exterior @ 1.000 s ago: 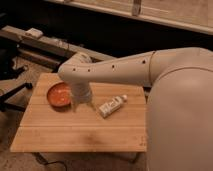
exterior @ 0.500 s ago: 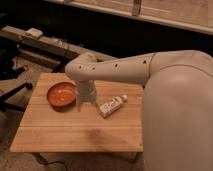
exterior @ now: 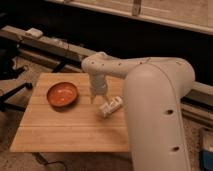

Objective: Place the bottle in the ceramic bowl

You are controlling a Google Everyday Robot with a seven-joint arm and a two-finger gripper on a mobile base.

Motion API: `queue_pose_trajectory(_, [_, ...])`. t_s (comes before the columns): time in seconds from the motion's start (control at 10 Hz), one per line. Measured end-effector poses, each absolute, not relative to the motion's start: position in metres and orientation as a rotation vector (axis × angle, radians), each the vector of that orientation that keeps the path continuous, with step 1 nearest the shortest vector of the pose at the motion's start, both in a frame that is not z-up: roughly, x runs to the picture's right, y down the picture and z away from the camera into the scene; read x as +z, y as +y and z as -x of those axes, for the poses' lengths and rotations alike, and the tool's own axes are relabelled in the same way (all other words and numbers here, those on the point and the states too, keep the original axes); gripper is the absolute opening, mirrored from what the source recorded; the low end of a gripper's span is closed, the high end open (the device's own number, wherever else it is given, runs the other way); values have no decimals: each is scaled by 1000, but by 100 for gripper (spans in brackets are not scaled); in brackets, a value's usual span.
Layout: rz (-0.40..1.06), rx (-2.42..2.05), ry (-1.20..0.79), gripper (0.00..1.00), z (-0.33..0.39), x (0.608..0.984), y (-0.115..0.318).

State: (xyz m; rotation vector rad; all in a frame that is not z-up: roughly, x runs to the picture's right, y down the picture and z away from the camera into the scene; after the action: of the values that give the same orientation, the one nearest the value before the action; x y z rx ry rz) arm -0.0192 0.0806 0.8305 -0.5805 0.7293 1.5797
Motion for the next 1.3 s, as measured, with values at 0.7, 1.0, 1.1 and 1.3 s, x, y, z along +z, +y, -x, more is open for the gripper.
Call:
queue_pose_trajectory(0.7, [512, 1683, 695, 65, -13, 778, 60])
queue_pose_trajectory(1.0, [534, 1713, 661, 65, -18, 796, 70])
queue_pose_trajectory(1.1, [550, 1722, 650, 65, -19, 808, 78])
queue_pose_trajectory(1.3, [571, 1744, 629, 65, -26, 835, 95])
